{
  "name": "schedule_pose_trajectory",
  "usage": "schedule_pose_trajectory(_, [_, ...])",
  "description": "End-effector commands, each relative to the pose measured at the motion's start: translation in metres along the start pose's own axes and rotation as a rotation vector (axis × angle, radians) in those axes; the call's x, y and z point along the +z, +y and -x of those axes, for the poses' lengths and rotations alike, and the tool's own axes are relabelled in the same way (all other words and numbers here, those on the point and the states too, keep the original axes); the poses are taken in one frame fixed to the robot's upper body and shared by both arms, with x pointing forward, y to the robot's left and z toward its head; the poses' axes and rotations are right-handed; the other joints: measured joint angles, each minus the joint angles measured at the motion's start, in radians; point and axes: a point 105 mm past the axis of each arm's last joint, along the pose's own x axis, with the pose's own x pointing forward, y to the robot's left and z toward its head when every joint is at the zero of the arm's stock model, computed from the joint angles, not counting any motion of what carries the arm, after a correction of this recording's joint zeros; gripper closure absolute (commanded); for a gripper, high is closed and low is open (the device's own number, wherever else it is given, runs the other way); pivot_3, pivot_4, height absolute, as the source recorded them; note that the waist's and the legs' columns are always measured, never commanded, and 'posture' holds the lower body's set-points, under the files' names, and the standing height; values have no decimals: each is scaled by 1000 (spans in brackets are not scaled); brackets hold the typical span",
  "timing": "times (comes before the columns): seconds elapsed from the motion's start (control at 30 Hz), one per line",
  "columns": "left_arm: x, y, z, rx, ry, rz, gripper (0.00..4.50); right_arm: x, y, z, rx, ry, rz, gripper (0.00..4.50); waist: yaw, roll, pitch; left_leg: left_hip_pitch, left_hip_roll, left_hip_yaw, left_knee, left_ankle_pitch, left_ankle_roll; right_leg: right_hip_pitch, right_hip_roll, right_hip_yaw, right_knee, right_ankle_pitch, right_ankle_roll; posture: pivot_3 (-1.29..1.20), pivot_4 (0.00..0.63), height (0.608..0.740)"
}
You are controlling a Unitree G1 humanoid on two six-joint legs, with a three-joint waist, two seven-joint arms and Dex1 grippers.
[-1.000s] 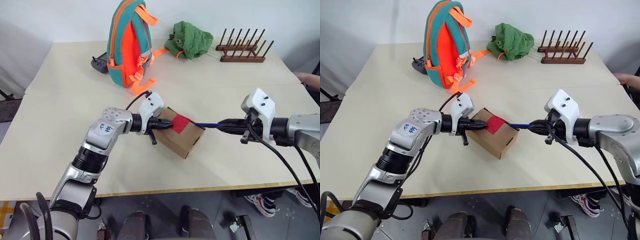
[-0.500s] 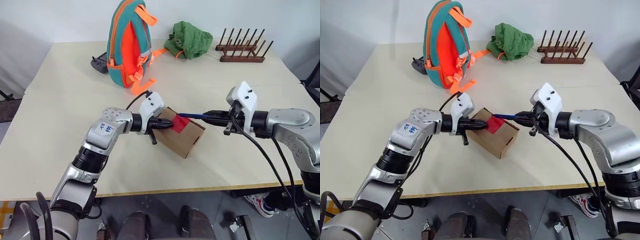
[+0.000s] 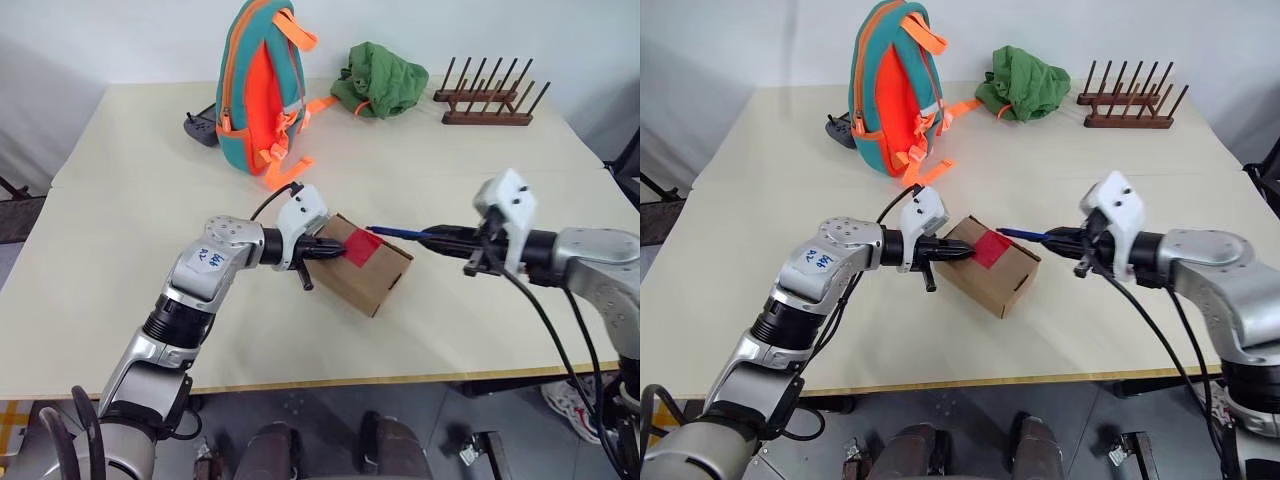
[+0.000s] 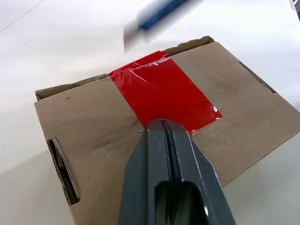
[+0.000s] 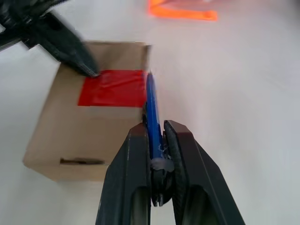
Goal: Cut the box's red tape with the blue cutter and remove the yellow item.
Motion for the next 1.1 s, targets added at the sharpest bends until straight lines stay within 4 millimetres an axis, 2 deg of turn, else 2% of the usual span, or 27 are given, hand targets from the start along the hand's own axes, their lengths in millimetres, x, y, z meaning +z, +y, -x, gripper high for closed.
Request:
schedule_pose_trajectory(0.03, [2,-1,0,-2,0,-21,4476,16,-9,22,-88,-75,15,4318,1,0,0,0,0,0,0,0,0,0,0,0,0,0,0,0,150,740])
schedule_pose_trajectory(0.17, [3,0,-1,-9,-5,-20,4476,5,-38,40,-247,-96,-67,4318,1,0,0,0,0,0,0,0,0,0,0,0,0,0,0,0,150,740])
schedule_pose_trajectory(0.23, [4,0,-1,-16,-8,-21,4500,-9,-52,47,-321,-92,-124,3604,1,0,0,0,0,0,0,0,0,0,0,0,0,0,0,0,150,740])
schedule_pose_trajectory(0.27, [4,0,-2,-20,-9,-22,4500,-16,-56,48,-343,-87,-145,3401,1,0,0,0,0,0,0,0,0,1,0,0,0,0,0,0,150,740])
schedule_pose_trajectory(0.33, [5,1,-1,-25,-12,-21,4500,-38,-64,49,-384,-63,-198,2741,0,0,0,0,0,1,0,0,0,1,0,0,0,0,0,0,150,740])
schedule_pose_trajectory(0.5, [8,4,3,-31,-14,-21,4500,-87,-69,44,-414,-3,-296,987,-2,0,0,1,0,1,0,0,0,0,0,0,0,0,0,0,150,740])
schedule_pose_trajectory(0.6, [13,7,10,-31,-23,-18,4500,-101,-75,44,-450,17,-320,24,-3,0,0,1,0,1,0,0,1,0,0,1,0,0,0,0,150,740])
schedule_pose_trajectory(0.67, [16,8,16,-33,-33,-3,4500,-99,-77,44,-457,11,-311,24,-4,0,0,1,0,1,0,0,1,0,0,1,0,0,0,0,150,740])
schedule_pose_trajectory(0.8, [16,-2,41,-118,-11,85,4500,-61,-75,27,-378,-28,-192,24,-16,1,0,1,0,1,-1,0,0,0,0,2,0,0,0,0,150,740])
schedule_pose_trajectory(0.9, [7,-11,55,-164,36,131,4500,-54,-78,12,-366,9,-155,24,-23,1,0,2,0,-1,-2,0,0,-1,1,4,1,0,0,0,150,740])
schedule_pose_trajectory(1.0, [-8,-22,68,-190,105,171,4500,-42,-72,-10,-286,26,-79,645,-29,1,0,2,0,-1,-2,0,0,-1,1,5,0,0,0,0,150,740])
schedule_pose_trajectory(1.1, [-21,-35,69,-216,150,196,4500,-33,-68,-28,-232,30,-46,1712,-27,1,0,2,0,-1,-2,0,0,-2,1,5,0,0,0,0,150,740])
